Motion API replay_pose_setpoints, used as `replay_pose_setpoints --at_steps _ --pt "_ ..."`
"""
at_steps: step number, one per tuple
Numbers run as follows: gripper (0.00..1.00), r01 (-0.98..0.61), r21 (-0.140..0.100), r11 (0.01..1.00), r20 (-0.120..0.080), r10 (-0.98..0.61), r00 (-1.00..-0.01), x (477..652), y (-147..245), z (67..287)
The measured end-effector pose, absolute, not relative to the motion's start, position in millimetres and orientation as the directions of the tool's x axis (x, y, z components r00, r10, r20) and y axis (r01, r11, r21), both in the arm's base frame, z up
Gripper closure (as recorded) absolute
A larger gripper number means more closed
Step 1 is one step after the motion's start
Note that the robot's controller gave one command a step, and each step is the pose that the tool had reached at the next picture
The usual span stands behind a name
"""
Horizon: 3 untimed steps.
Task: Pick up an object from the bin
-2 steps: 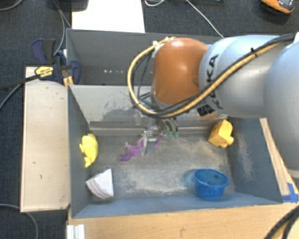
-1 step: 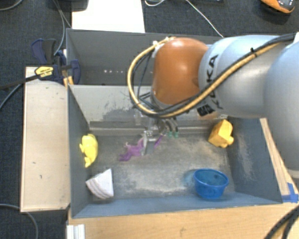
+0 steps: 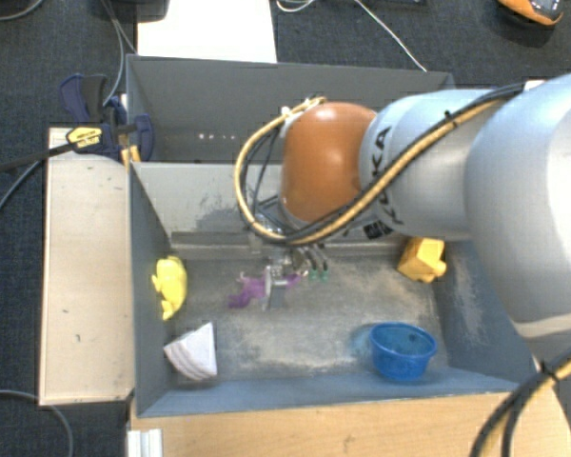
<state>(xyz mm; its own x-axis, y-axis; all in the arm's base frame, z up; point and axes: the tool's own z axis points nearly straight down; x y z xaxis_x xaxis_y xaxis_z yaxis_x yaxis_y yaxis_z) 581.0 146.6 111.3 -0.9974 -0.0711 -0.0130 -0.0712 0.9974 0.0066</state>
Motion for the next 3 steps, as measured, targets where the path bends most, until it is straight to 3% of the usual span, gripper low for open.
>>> replay_pose_setpoints --at_steps 1,3 --pt "1.0 0.097 0.009 0.995 -0.006 0.097 -0.995 559.4 163.0 76.4" --pt "1.0 0.1 0.009 0.995 -0.006 0.1 -0.995 559.3 163.3 76.3"
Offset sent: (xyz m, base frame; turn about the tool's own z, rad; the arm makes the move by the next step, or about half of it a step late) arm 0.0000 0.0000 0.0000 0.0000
